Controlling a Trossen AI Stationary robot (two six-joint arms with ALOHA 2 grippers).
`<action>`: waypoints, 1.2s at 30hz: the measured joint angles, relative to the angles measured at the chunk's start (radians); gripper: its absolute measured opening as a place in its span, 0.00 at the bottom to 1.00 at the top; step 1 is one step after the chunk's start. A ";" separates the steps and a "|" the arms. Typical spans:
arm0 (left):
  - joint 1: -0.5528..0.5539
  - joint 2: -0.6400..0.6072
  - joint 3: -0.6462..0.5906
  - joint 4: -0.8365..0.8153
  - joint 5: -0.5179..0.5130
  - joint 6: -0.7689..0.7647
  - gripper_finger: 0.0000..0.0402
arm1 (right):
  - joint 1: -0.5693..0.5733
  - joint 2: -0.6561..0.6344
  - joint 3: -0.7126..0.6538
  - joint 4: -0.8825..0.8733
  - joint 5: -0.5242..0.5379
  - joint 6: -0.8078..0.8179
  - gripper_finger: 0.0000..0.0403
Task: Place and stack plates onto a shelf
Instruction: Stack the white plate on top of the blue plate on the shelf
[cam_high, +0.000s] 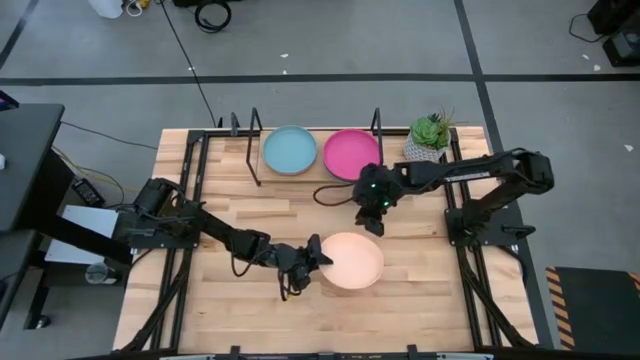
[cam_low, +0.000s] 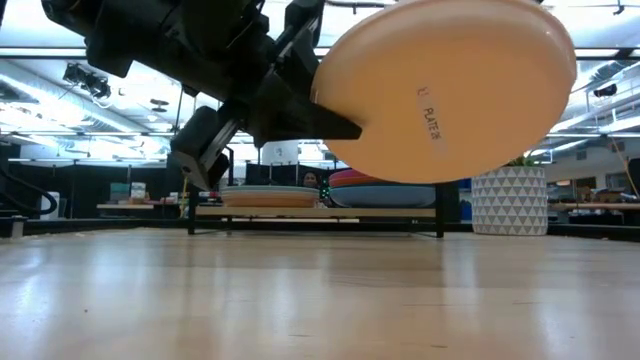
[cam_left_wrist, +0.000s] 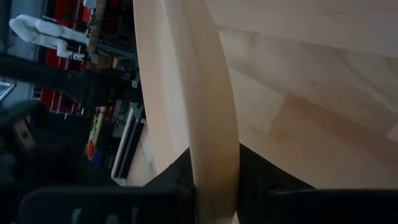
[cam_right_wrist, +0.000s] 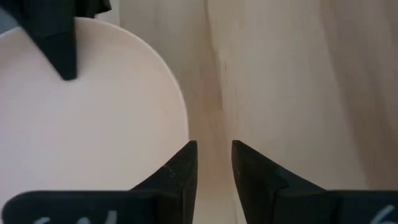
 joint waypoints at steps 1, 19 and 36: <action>-0.001 0.000 0.000 0.000 -0.009 0.000 0.17 | -0.002 -0.024 0.000 -0.022 0.016 -0.005 0.27; -0.064 -0.163 -0.001 -0.252 -0.185 -0.174 0.17 | 0.097 -0.501 -0.001 -0.196 0.350 0.045 0.30; -0.026 -0.355 0.000 -0.527 -0.574 -0.265 0.17 | 0.336 -0.574 -0.257 0.088 0.569 0.075 0.30</action>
